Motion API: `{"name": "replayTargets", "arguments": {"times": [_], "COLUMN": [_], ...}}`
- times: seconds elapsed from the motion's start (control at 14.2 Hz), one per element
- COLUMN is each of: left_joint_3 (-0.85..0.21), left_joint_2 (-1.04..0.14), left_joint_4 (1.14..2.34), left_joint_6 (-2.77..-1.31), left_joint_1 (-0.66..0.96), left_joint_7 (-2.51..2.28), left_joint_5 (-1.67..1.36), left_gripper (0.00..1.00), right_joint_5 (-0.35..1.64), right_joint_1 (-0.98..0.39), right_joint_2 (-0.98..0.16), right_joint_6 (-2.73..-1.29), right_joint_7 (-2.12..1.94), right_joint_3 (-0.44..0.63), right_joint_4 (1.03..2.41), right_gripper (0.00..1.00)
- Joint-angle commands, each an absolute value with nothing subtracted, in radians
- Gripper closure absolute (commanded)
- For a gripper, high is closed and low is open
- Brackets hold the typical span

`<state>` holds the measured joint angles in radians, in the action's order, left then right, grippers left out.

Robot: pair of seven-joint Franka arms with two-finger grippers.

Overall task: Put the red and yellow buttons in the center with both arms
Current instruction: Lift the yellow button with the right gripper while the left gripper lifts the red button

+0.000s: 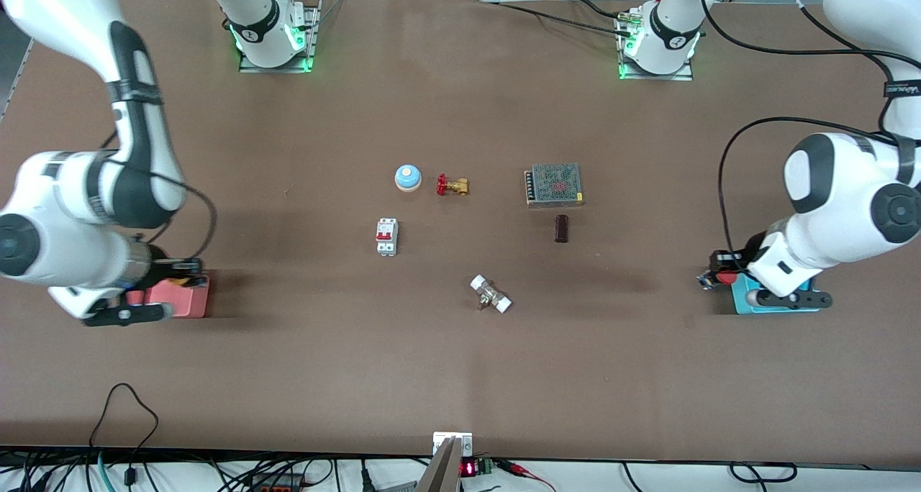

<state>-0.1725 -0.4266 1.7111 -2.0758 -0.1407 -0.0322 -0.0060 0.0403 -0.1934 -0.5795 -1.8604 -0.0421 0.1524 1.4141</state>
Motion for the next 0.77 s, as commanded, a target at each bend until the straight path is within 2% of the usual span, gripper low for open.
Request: {"name": "replayTargets", "arguments": {"times": [0.0,0.28,0.7], "left_joint_3": [-0.207,-0.207,-0.207], "left_joint_2": [-0.440,-0.491,-0.569], "left_joint_4": [1.723,1.721,1.721], "left_joint_6": [-2.072,-2.086,-2.186], "left_joint_1": [-0.115,-0.023,0.052], "left_joint_7": [-0.116,-0.241,-0.354], "left_joint_5": [-0.008,-0.008,-0.008], "left_gripper": [0.74,0.74,0.74], "right_joint_5": [0.061,0.063,0.064], "right_joint_1": [-0.273,-0.359,-0.448], "right_joint_2": [-0.568,-0.569,-0.581], "right_joint_6": [-1.876,-1.957,-2.098], "right_joint_7": [0.012,0.150,0.241], "right_joint_3": [0.156,0.156,0.155], "right_joint_4": [1.463,1.549,1.654], "right_gripper": [0.86,0.86,0.86]}}
